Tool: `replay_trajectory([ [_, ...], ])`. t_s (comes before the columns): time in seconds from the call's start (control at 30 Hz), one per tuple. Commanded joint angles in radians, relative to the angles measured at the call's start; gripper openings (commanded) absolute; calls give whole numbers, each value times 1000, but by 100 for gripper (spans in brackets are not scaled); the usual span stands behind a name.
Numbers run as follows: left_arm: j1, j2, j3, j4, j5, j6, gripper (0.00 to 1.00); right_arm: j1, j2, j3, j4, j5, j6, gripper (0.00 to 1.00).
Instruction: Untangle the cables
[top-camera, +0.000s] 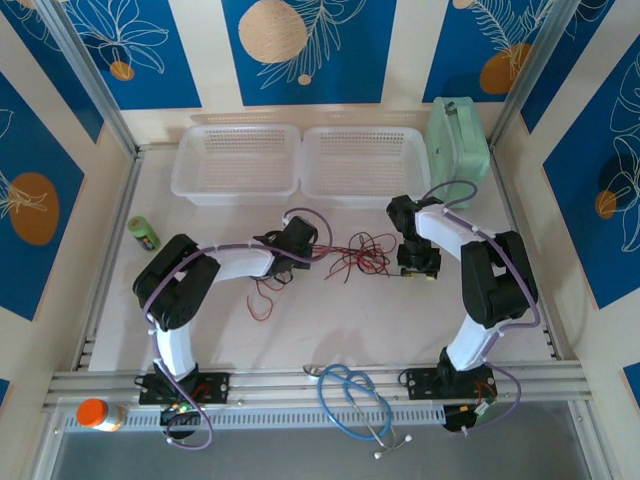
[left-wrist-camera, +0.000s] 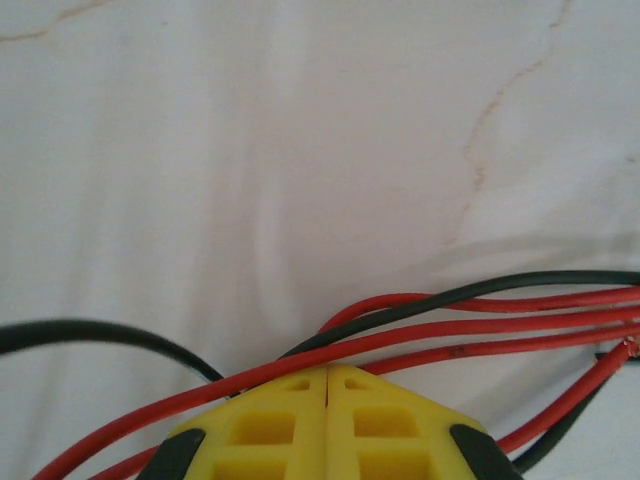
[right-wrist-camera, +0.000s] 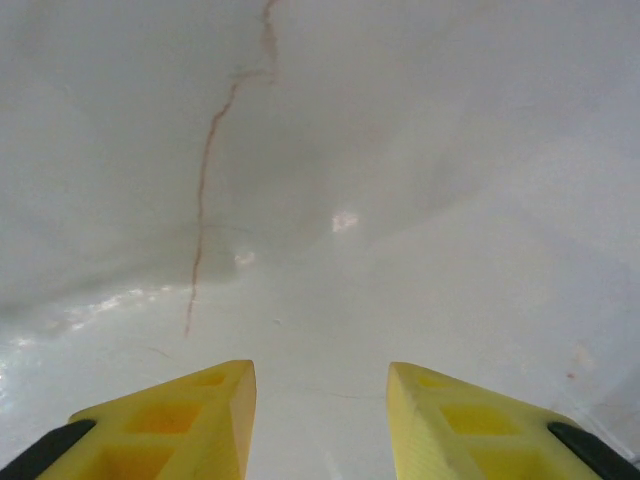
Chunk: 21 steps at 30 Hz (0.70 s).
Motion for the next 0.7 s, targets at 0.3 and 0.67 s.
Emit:
replay_trajectory([
  [0.3,6,-109,2,-271,-20,109,0,-70,-224,-53,51,-284,39,50],
  [0.67,-94,-90,246,-372,-14,179,1,-23,-189,-208,426,-644,371,53],
])
